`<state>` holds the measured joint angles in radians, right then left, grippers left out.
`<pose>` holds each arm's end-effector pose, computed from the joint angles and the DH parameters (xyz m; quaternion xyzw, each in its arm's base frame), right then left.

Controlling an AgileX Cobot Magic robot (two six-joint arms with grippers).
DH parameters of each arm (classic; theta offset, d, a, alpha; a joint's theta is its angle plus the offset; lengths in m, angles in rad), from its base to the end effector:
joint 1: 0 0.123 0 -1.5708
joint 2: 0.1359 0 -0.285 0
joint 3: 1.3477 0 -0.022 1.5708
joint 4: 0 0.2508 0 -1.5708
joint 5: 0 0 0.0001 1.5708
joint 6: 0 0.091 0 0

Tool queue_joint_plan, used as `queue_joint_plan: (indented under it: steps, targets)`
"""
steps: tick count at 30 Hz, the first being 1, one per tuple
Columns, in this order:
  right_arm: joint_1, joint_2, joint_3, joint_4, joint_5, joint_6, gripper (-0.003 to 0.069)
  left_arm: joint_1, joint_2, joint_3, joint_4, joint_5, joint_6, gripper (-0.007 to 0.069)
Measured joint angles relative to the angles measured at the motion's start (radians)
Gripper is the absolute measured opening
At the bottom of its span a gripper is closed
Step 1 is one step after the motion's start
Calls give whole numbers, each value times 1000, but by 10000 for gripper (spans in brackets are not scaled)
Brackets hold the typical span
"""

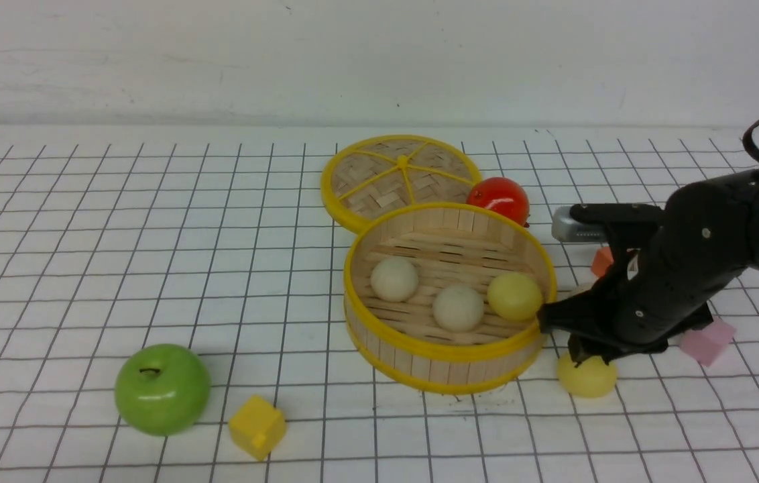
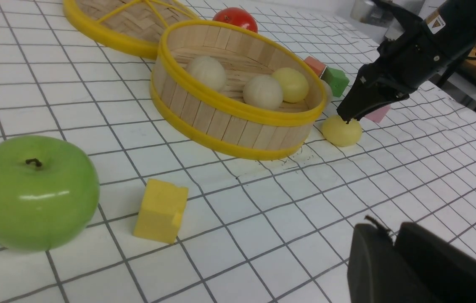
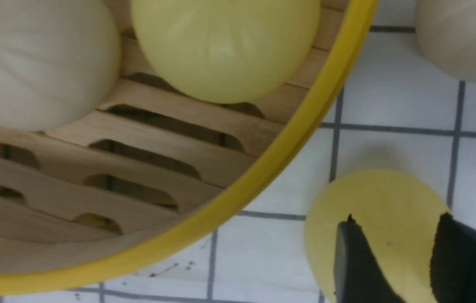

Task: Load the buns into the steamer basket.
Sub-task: Use the right arm to grab a steamed stuffed bun

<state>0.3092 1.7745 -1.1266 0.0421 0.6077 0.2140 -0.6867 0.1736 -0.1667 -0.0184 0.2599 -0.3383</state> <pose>0.3371 0.1100 0.1933 -0.0321 0.9792 0.0664 0.1891 0.0510 -0.0424 0.2355 0.1278 0.7569 -0.3208 0.5548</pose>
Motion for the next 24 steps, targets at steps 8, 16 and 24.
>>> queue_joint_plan:
  steps: [8, 16, 24]
  targets:
    - [0, 35, 0, -9, -33, 0, 266, 0, 0, 0, 0, 0, 0, 82]
    - [0, 38, 0, -11, -36, 0, 206, 0, 0, 0, 0, 0, 0, 90]
    - [0, 31, 0, -26, -6, -26, -1, 0, 0, 0, 0, 0, 0, 97]
